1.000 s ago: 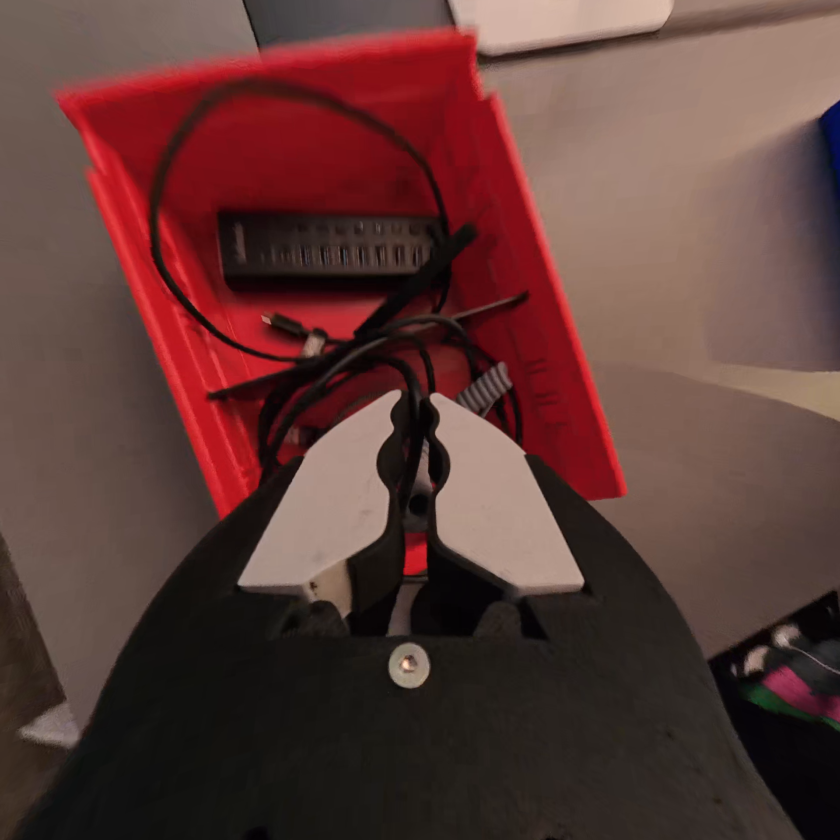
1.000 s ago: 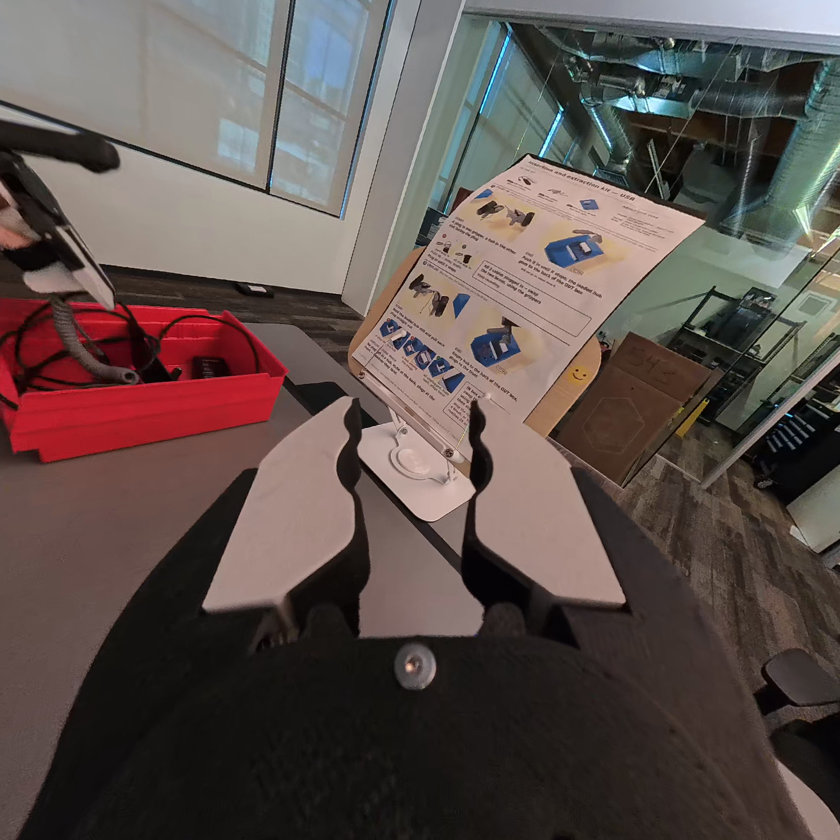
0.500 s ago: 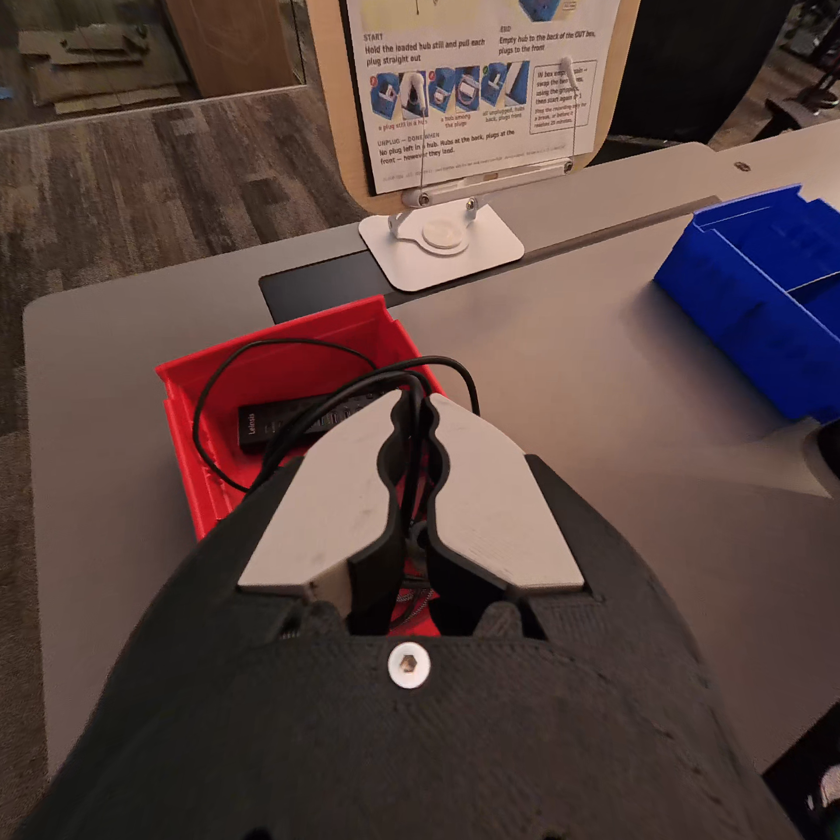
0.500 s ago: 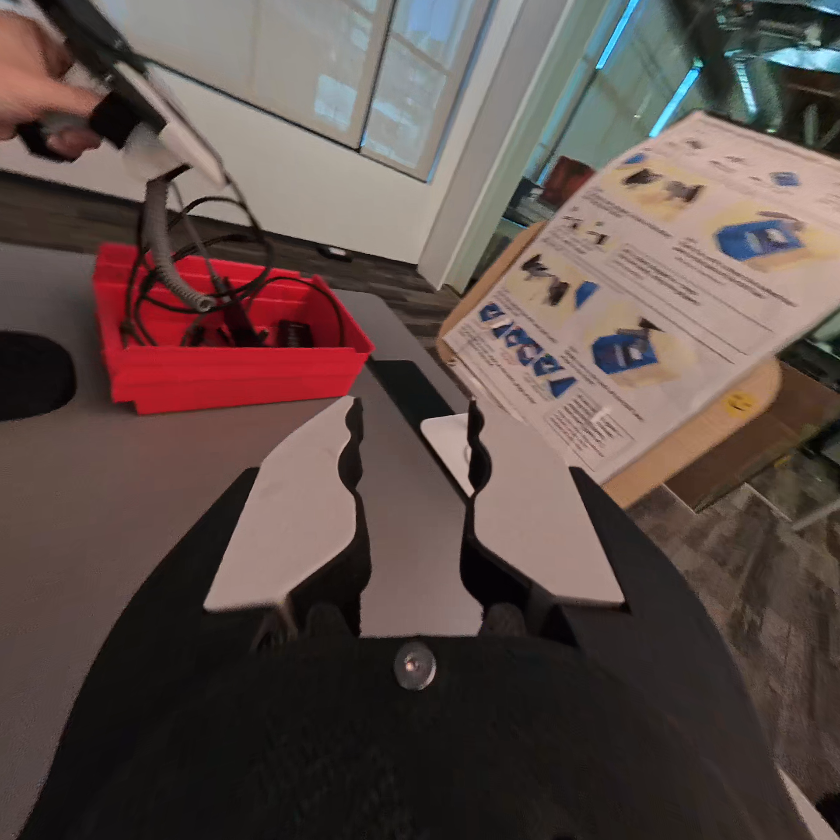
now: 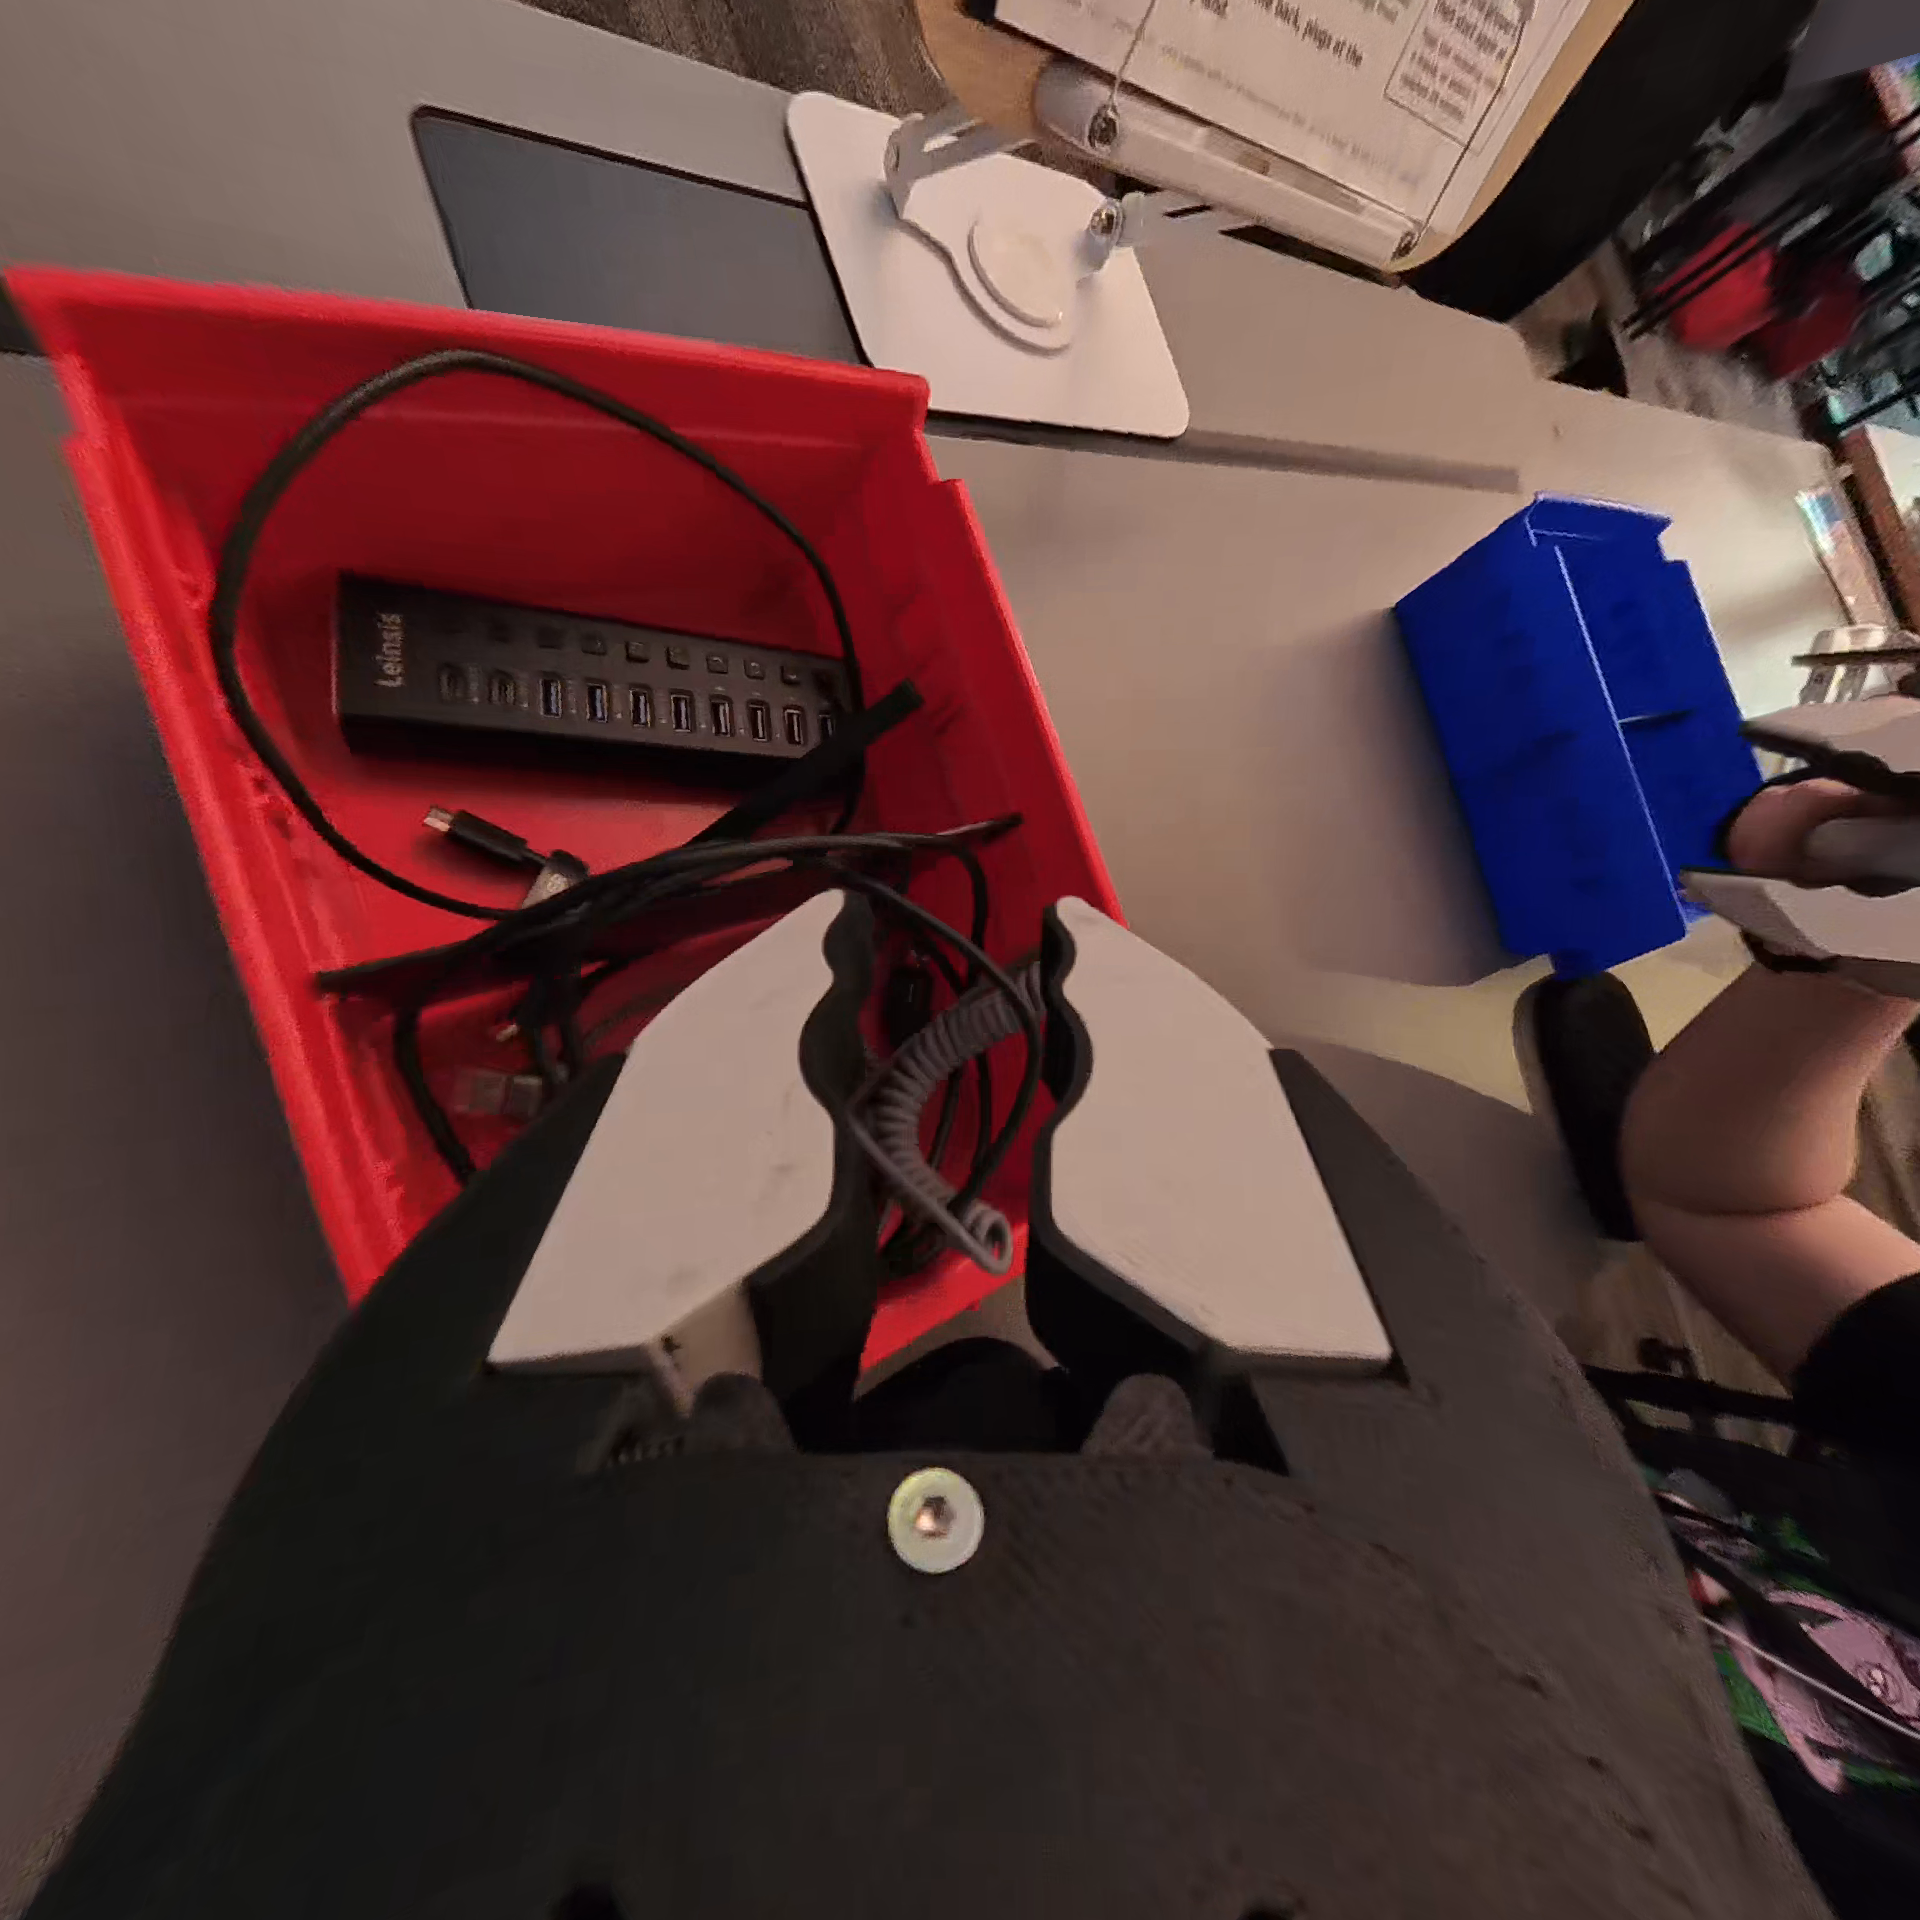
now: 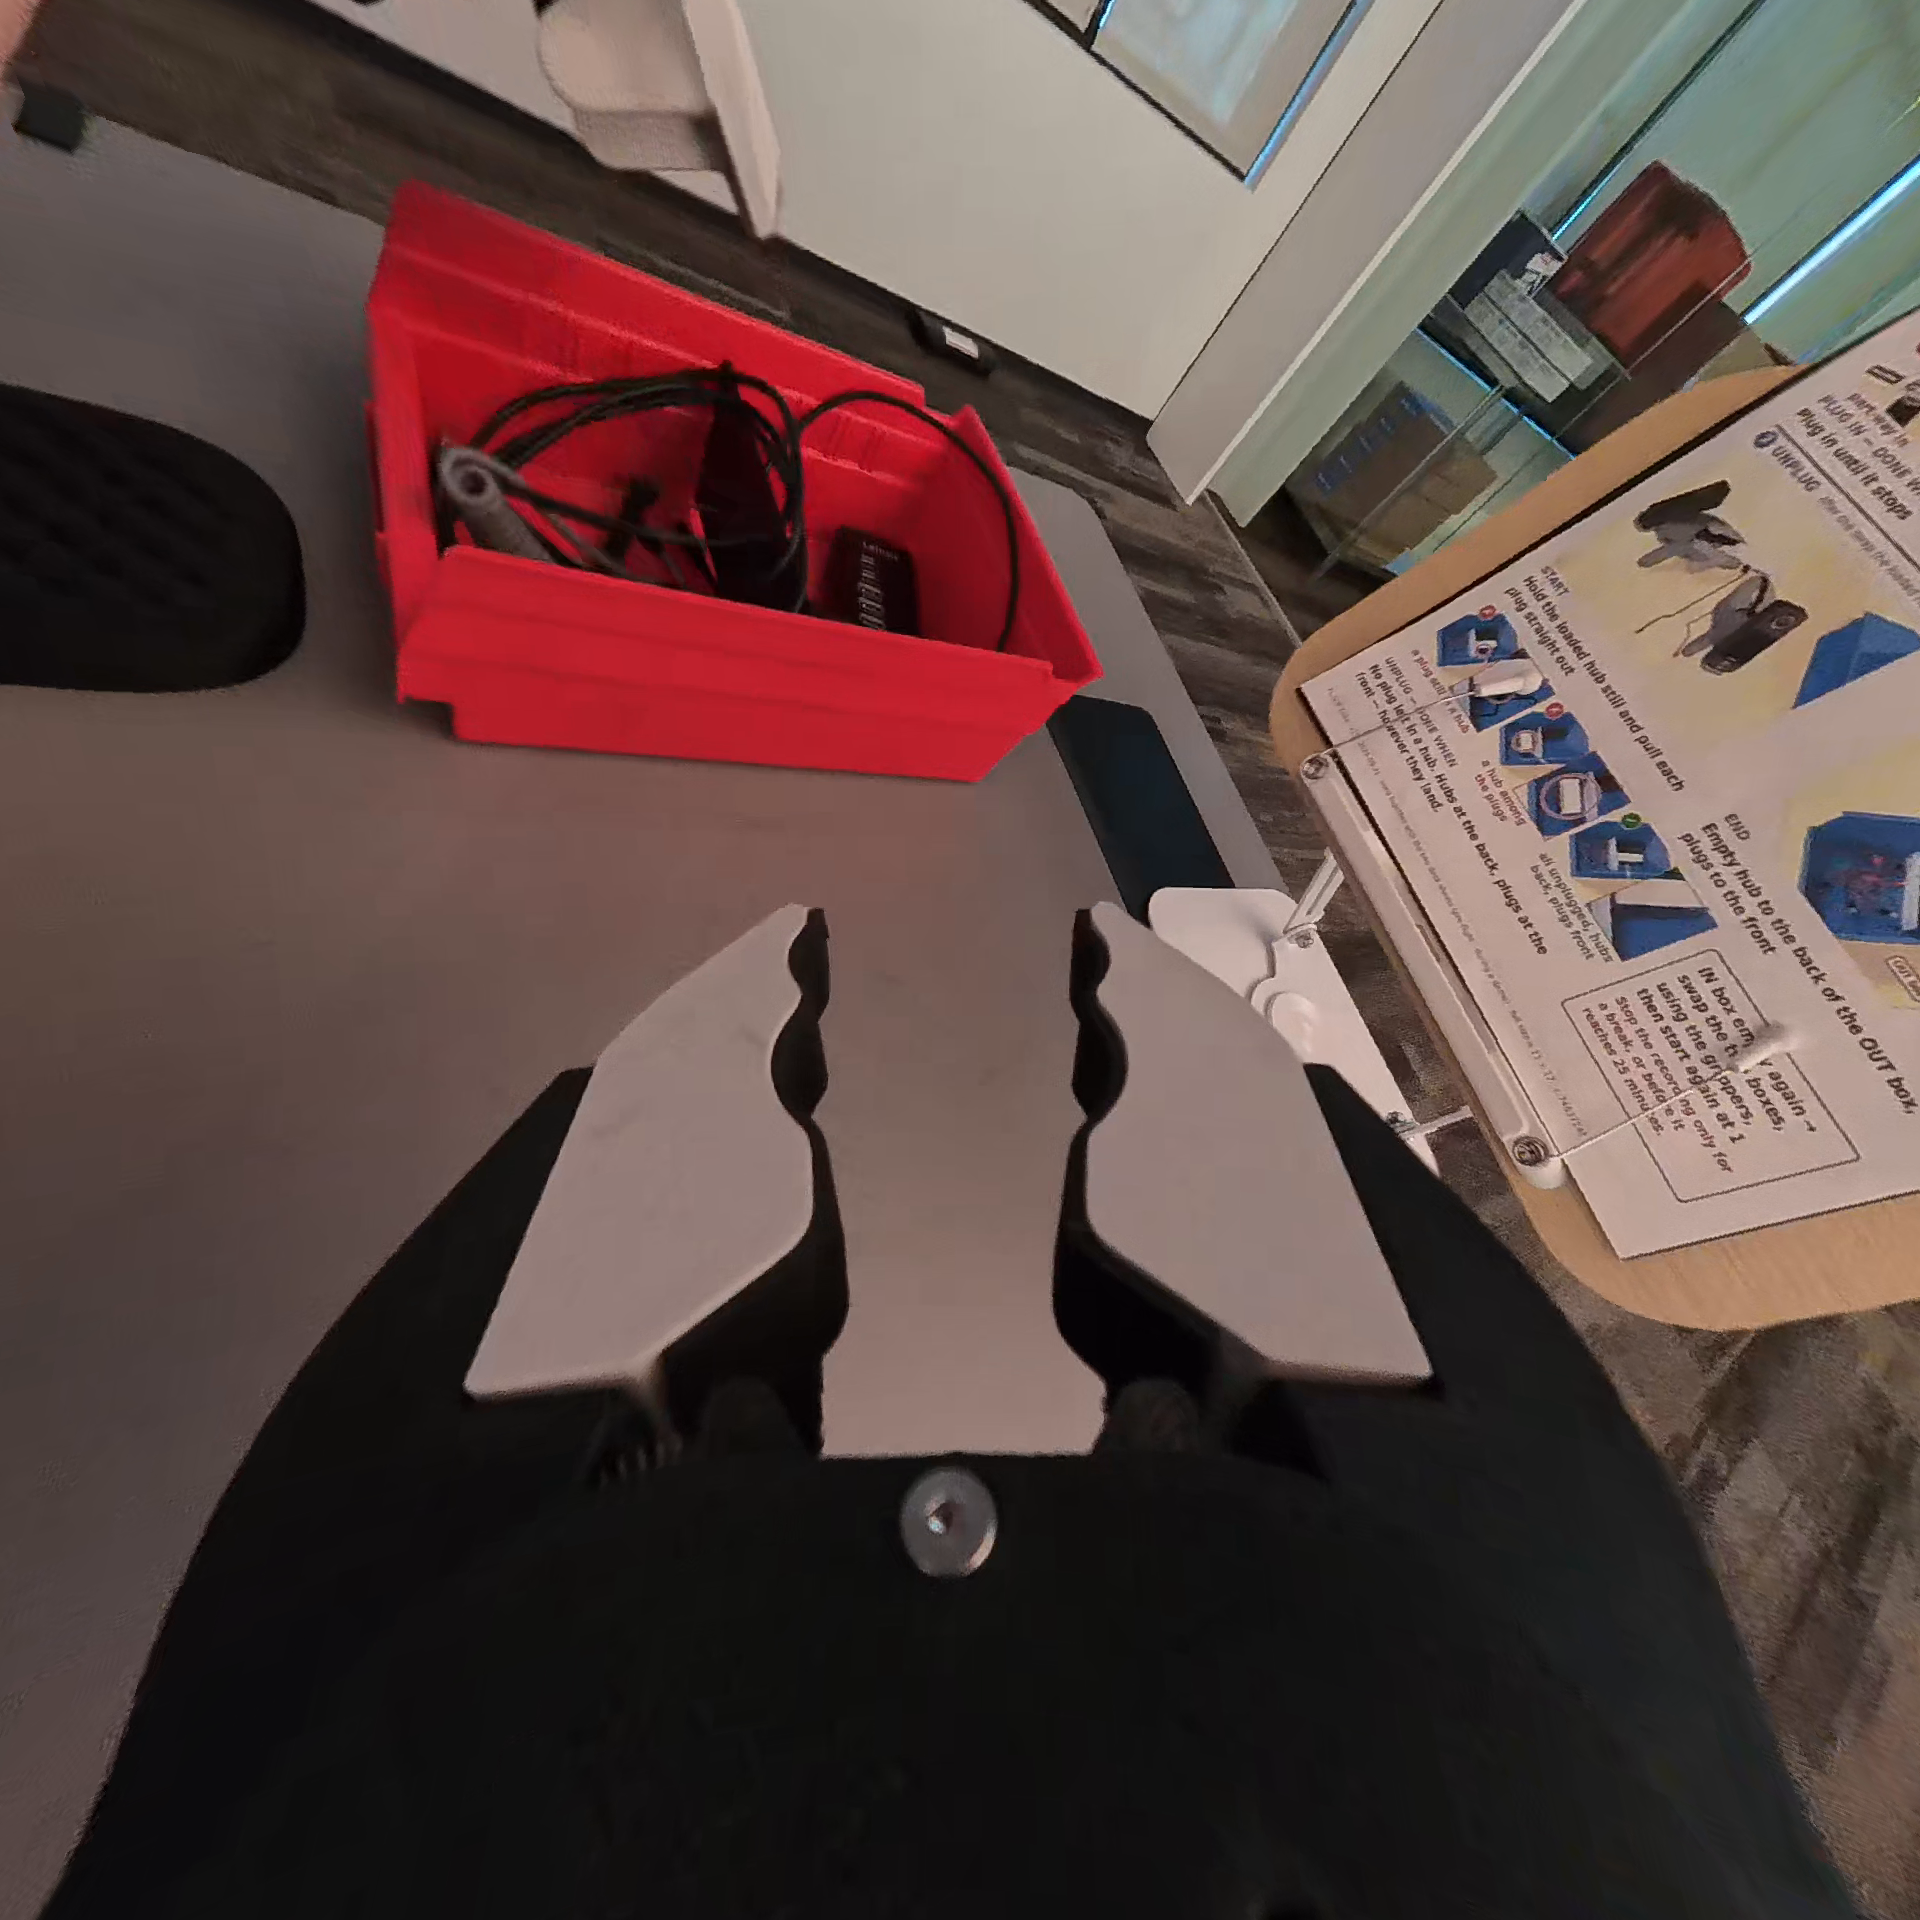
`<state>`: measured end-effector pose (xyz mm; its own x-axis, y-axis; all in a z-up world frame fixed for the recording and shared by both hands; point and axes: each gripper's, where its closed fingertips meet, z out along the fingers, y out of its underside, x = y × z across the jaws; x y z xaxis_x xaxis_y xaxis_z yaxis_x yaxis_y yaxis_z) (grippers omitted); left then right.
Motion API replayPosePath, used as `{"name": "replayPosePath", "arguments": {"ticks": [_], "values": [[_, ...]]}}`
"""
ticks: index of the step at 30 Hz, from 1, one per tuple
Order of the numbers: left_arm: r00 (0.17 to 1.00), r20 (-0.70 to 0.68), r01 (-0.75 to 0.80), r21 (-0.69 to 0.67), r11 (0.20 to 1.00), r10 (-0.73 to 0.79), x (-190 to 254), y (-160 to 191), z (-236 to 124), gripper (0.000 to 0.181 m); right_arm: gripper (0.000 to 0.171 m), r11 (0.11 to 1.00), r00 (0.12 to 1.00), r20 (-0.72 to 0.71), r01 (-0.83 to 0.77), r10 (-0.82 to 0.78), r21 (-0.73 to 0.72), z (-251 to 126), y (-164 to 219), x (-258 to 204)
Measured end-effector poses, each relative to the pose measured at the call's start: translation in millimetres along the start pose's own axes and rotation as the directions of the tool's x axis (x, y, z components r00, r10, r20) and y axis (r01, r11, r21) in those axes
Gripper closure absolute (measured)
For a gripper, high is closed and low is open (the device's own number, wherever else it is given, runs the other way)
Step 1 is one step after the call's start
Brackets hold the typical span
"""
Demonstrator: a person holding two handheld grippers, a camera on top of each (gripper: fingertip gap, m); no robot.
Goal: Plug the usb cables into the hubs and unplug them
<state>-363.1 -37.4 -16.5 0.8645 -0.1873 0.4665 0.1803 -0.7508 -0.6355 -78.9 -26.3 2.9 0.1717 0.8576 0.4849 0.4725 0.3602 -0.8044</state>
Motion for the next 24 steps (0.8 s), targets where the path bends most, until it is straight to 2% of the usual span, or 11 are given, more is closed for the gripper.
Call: {"name": "replayPosePath", "arguments": {"ticks": [2,6,8,11,13,15,18,22,24], "values": [[0.998,0.054,-0.038,-0.009,0.999,0.038,1.8,6.8,-18.3,0.150,0.125,1.000,1.000,-0.010,-0.013,0.013,0.013,-5.0,-0.8,5.7],[0.950,0.055,-0.303,-0.079,0.950,0.307,39.0,32.4,-44.1,0.155,0.125,0.999,0.999,-0.029,-0.014,0.015,0.037,-15.7,-1.7,16.5],[0.897,0.026,-0.432,-0.160,0.887,0.441,54.9,53.4,-41.4,0.160,0.125,0.999,0.999,-0.036,-0.020,0.021,0.041,-19.7,-0.9,20.7],[0.822,-0.059,-0.546,-0.366,0.754,0.567,65.4,91.4,-19.5,0.157,0.125,0.999,0.998,-0.050,-0.023,0.025,0.041,-24.5,0.8,26.2],[0.787,-0.089,-0.567,-0.495,0.658,0.611,57.0,107.3,1.1,0.158,0.125,0.999,0.998,-0.061,-0.021,0.024,0.041,-27.9,1.5,29.4],[0.789,-0.136,-0.559,-0.562,0.609,0.599,51.5,113.6,23.2,0.158,0.125,0.999,0.997,-0.070,-0.022,0.025,0.042,-31.5,1.9,32.4],[0.813,-0.174,-0.533,-0.607,0.589,0.556,45.2,115.0,51.3,0.159,0.125,0.999,0.996,-0.084,-0.026,0.030,0.044,-36.3,3.3,36.9],[0.815,-0.139,-0.500,-0.657,0.564,0.562,31.7,113.1,69.4,0.163,0.125,0.999,0.995,-0.091,-0.031,0.034,0.036,-38.3,7.7,41.3],[0.788,-0.077,-0.502,-0.656,0.564,0.611,22.2,104.3,72.6,0.163,0.125,0.999,0.996,-0.088,-0.031,0.034,0.032,-37.6,9.6,42.0]]}}
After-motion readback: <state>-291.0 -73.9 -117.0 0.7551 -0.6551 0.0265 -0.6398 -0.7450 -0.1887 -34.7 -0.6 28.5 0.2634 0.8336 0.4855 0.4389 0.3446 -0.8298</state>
